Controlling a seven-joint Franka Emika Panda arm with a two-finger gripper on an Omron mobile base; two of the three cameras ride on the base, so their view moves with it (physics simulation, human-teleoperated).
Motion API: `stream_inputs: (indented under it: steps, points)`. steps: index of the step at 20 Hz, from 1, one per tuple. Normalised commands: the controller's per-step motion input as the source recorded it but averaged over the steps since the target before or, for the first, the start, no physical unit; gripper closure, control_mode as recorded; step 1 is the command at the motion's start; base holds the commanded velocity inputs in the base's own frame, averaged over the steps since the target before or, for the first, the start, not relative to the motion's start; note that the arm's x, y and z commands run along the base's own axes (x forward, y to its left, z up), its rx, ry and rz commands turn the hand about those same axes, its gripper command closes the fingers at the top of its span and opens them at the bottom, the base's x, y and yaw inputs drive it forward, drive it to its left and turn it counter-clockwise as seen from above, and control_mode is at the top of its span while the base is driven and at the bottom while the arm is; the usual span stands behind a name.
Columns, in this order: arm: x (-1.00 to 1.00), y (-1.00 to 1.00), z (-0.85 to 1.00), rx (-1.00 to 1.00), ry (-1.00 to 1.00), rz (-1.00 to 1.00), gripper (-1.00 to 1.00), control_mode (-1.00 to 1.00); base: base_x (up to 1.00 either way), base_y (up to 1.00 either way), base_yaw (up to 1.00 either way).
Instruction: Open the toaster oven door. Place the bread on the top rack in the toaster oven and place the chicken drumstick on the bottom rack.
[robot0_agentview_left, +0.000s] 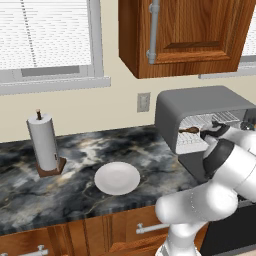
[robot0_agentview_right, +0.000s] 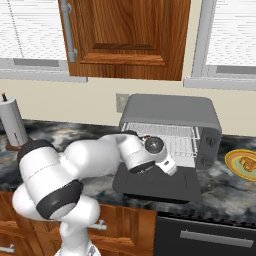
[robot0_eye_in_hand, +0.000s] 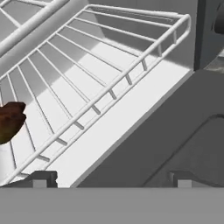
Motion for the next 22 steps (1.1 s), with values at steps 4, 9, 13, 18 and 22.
stream_inputs:
  steps: [4, 9, 13, 18, 22]
  points:
    - [-0.26, -0.2, 0.52, -0.14, 0.0, 0.28, -1.0, -1.0, 0.0, 0.0, 0.0]
    - [-0.26, -0.16, 0.56, -0.13, -0.05, 0.34, -1.0, -1.0, 0.0, 0.0, 0.0]
    - [-0.1, -0.14, 0.39, -0.07, -0.17, 0.24, -1.0, -1.0, 0.0, 0.0, 0.0]
    - [0.01, -0.06, 0.29, 0.0, -0.11, 0.08, -1.0, -1.0, 0.0, 0.0, 0.0]
    - [0.16, -0.03, 0.08, 0.03, -0.03, 0.01, -1.0, -1.0, 0.0, 0.0, 0.0]
